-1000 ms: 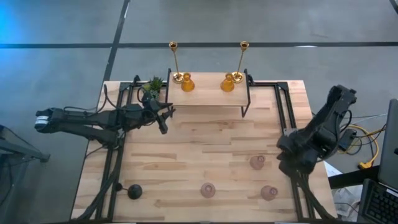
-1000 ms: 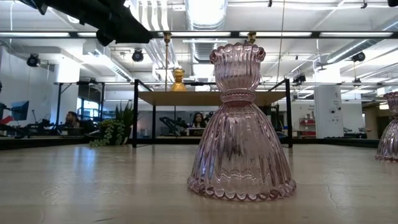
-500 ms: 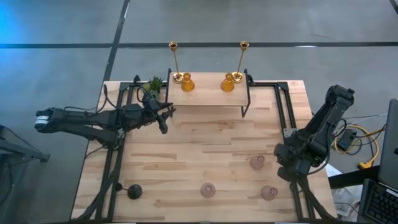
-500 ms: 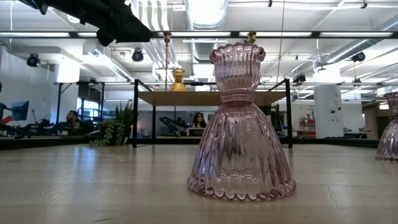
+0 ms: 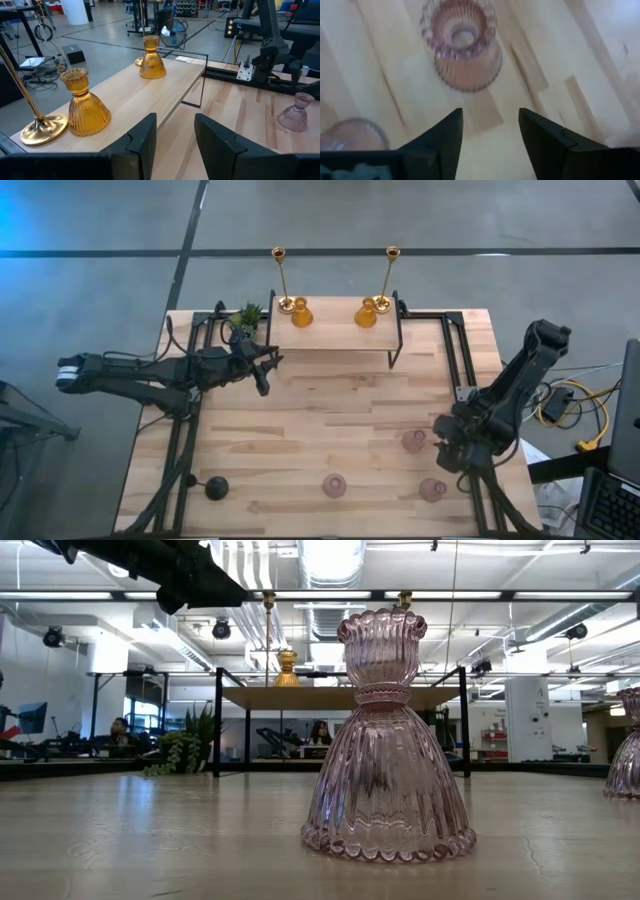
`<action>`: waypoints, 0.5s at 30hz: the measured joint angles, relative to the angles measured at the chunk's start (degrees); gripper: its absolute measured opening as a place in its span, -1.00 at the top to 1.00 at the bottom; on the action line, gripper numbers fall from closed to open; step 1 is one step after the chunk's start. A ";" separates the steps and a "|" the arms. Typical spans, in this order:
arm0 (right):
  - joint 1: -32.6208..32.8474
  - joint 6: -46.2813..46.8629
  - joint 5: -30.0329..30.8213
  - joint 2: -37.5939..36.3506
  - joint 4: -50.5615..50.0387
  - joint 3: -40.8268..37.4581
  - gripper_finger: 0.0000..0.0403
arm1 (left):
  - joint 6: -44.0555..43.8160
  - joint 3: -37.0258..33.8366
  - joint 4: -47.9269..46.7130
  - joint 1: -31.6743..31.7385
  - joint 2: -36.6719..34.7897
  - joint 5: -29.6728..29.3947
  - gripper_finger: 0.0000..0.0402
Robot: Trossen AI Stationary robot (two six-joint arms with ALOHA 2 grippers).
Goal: Pick & Place candle stick holders
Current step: Put the top right pink glass candle holder on the shelf
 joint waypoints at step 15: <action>-0.08 2.61 11.01 9.91 9.66 -1.86 -0.16 | 0.90 -0.02 -0.04 -0.02 0.00 0.22 0.31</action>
